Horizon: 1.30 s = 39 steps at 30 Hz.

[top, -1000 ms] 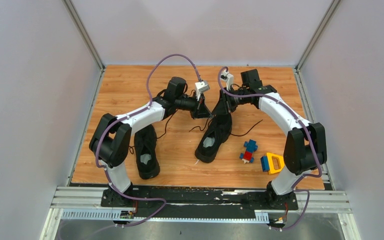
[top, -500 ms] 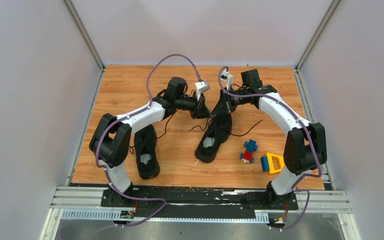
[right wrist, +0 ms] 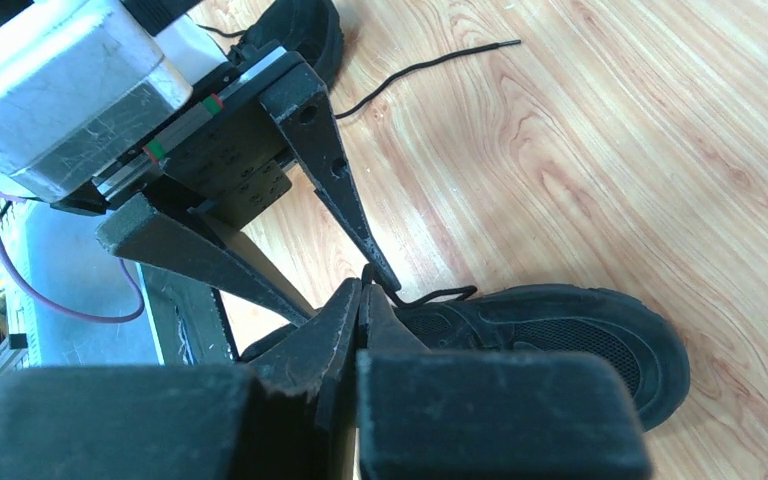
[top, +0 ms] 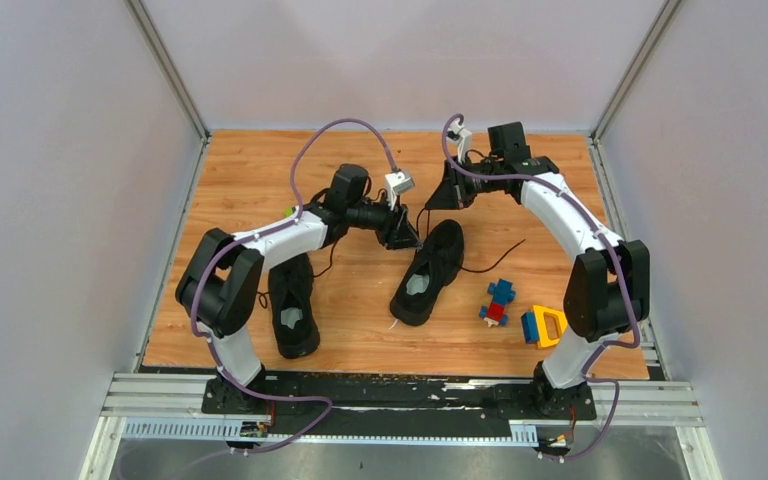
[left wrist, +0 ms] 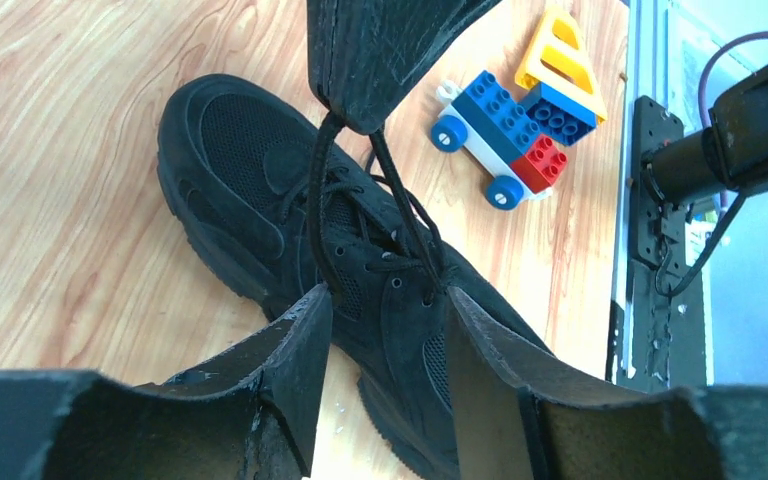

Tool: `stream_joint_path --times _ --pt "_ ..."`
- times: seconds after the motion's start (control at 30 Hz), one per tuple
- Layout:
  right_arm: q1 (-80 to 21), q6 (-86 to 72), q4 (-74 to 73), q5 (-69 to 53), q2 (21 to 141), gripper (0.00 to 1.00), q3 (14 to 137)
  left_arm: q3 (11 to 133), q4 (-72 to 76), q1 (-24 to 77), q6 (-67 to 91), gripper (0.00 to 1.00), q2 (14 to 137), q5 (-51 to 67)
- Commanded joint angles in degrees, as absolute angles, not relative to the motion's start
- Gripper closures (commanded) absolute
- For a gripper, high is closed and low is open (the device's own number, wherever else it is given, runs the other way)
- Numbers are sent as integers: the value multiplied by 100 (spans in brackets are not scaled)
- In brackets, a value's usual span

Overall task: Tie the shoes
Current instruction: Wrap the shoelace around the shoelace.

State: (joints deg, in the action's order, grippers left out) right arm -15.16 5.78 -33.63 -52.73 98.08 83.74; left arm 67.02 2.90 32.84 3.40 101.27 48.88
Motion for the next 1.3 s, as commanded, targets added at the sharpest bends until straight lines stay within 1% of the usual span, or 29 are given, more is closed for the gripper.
stream_joint_path --times 0.0,0.17,0.47,0.7,0.97,1.17,1.2,1.27 --pt "-1473 452 -3226 -5339 9856 100 8585 6517 1361 3309 996 46 10053 4591" --pt "-1449 318 -3214 -5297 9801 100 8479 6381 1989 3481 1341 46 10237 4388" --pt "-1331 111 -3172 -5301 9800 100 8534 6275 1778 3736 1025 48 10341 4091" --pt "-1259 59 -3142 -5338 9775 100 8522 6088 1744 3754 811 61 10277 4240" --pt "-1239 96 -3140 -5391 9669 100 8363 6062 1761 3717 516 64 10348 4292" --pt "-1230 210 -3153 -5322 9618 100 8253 6098 1939 3709 671 73 10406 4401" --pt "-1224 234 -3148 -5224 9608 98 8199 6095 1945 3709 706 75 10400 4385" --pt "-1230 312 -3164 -5069 9583 87 8049 6091 1976 3708 756 76 10399 4375"
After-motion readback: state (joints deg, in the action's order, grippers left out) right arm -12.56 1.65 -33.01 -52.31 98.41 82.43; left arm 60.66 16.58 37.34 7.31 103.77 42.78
